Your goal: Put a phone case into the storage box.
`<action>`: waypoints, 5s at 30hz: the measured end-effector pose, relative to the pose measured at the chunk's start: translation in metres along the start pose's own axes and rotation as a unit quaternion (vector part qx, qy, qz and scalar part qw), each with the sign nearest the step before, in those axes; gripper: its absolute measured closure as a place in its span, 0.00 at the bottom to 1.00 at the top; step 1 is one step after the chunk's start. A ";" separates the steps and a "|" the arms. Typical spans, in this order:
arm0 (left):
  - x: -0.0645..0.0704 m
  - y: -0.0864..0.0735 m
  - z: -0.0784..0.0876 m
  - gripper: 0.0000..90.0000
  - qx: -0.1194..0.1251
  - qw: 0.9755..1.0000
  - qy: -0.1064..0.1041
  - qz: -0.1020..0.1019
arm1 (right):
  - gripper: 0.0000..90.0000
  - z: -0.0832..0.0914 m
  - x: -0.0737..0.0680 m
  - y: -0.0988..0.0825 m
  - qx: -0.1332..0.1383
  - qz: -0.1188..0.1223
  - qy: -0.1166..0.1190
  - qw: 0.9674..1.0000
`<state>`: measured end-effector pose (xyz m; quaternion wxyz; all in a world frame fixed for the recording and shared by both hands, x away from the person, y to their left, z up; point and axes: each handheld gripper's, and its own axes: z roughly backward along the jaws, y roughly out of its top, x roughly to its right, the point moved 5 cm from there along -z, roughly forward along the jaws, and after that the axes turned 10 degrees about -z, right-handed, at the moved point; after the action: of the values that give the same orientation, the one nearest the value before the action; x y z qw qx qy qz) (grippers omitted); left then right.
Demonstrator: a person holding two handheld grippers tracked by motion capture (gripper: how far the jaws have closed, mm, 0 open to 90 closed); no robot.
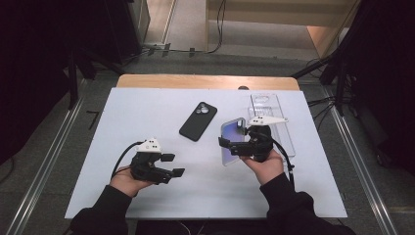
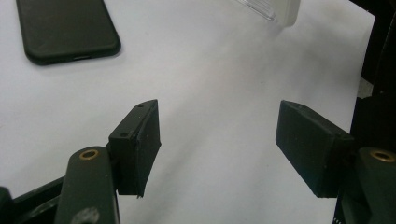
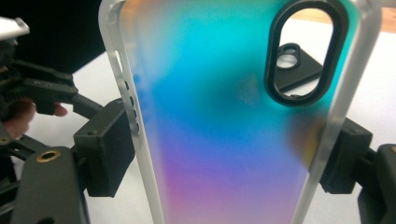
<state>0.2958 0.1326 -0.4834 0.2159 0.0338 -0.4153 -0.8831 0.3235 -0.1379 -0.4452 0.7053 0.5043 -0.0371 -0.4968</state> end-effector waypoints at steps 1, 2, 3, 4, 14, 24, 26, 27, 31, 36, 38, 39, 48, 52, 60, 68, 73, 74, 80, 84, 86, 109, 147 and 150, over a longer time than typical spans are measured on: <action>-0.001 -0.001 0.001 0.35 -0.002 1.000 0.003 0.002 | 0.19 0.003 0.001 0.002 -0.001 0.000 0.000 1.000; -0.001 -0.002 0.002 0.35 0.000 1.000 0.005 0.005 | 0.19 0.005 0.002 0.004 -0.001 0.000 0.001 1.000; -0.001 -0.004 0.003 0.35 0.001 1.000 0.007 0.011 | 0.19 0.008 0.003 0.006 -0.003 0.001 0.000 1.000; -0.002 -0.005 0.004 0.35 0.001 1.000 0.007 0.015 | 0.19 0.010 0.004 0.008 -0.003 0.002 0.000 1.000; -0.004 -0.010 0.007 0.35 -0.004 0.999 0.021 0.034 | 0.19 0.034 0.014 0.028 0.002 0.016 -0.012 1.000; -0.005 -0.016 0.010 0.35 -0.008 0.998 0.031 0.054 | 0.19 0.060 0.040 0.048 0.033 -0.006 -0.042 0.999; -0.005 -0.017 0.010 0.35 -0.010 0.998 0.034 0.055 | 0.19 0.065 0.046 0.051 0.041 -0.012 -0.048 0.998; -0.004 -0.018 0.011 0.35 -0.010 0.998 0.033 0.053 | 0.19 0.067 0.049 0.053 0.044 -0.014 -0.053 0.998; -0.004 -0.019 0.014 0.35 -0.006 0.998 0.036 0.060 | 0.19 0.073 0.060 0.059 0.053 -0.019 -0.067 0.996; -0.004 -0.023 0.016 0.35 -0.009 0.997 0.039 0.063 | 0.19 0.074 0.074 0.068 0.060 -0.031 -0.086 0.994; -0.003 -0.024 0.016 0.35 -0.008 0.997 0.040 0.064 | 0.19 0.072 0.081 0.071 0.059 -0.034 -0.099 0.993; -0.003 -0.023 0.017 0.35 -0.006 0.997 0.040 0.064 | 0.19 0.071 0.084 0.072 0.062 -0.034 -0.107 0.992; -0.003 -0.021 0.016 0.35 -0.002 0.997 0.039 0.065 | 0.19 0.049 0.113 0.088 0.065 -0.053 -0.142 0.986; -0.002 -0.021 0.015 0.35 -0.002 0.998 0.036 0.061 | 0.19 0.038 0.128 0.095 0.073 -0.069 -0.151 0.984; -0.006 -0.021 0.015 0.35 0.000 0.997 0.031 0.065 | 0.19 0.015 0.159 0.102 0.081 -0.085 -0.190 0.975; -0.004 -0.020 0.014 0.35 0.002 0.998 0.026 0.064 | 0.19 -0.008 0.181 0.104 0.080 -0.088 -0.220 0.968; -0.004 -0.021 0.014 0.35 0.000 0.998 0.027 0.061 | 0.19 -0.023 0.192 0.103 0.068 -0.096 -0.223 0.968; -0.004 -0.021 0.014 0.35 0.001 0.998 0.027 0.062 | 0.19 -0.025 0.194 0.103 0.067 -0.099 -0.223 0.967; -0.003 -0.020 0.012 0.35 0.002 0.998 0.026 0.063 | 0.18 -0.039 0.203 0.102 0.042 -0.092 -0.235 0.967; -0.003 -0.019 0.011 0.35 0.000 0.998 0.024 0.059 | 0.18 -0.047 0.205 0.105 0.036 -0.086 -0.238 0.967; -0.002 -0.019 0.011 0.35 0.000 0.998 0.023 0.059 | 0.18 -0.050 0.206 0.106 0.037 -0.086 -0.238 0.967; -0.002 -0.019 0.010 0.35 0.001 0.998 0.026 0.059 | 0.17 -0.043 0.208 0.102 0.040 -0.111 -0.233 0.965; -0.013 -0.011 0.009 0.35 -0.003 0.996 0.015 0.092 | 0.15 0.009 0.125 0.095 -0.014 -0.081 -0.095 0.992; -0.014 -0.010 0.008 0.35 -0.004 0.996 0.013 0.089 | 0.15 0.006 0.116 0.086 -0.030 -0.067 -0.074 0.995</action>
<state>0.3034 0.1496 -0.4877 0.2996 0.0072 -0.4098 -0.8615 0.4356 -0.2273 -0.4304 0.6807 0.4458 -0.0401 -0.5799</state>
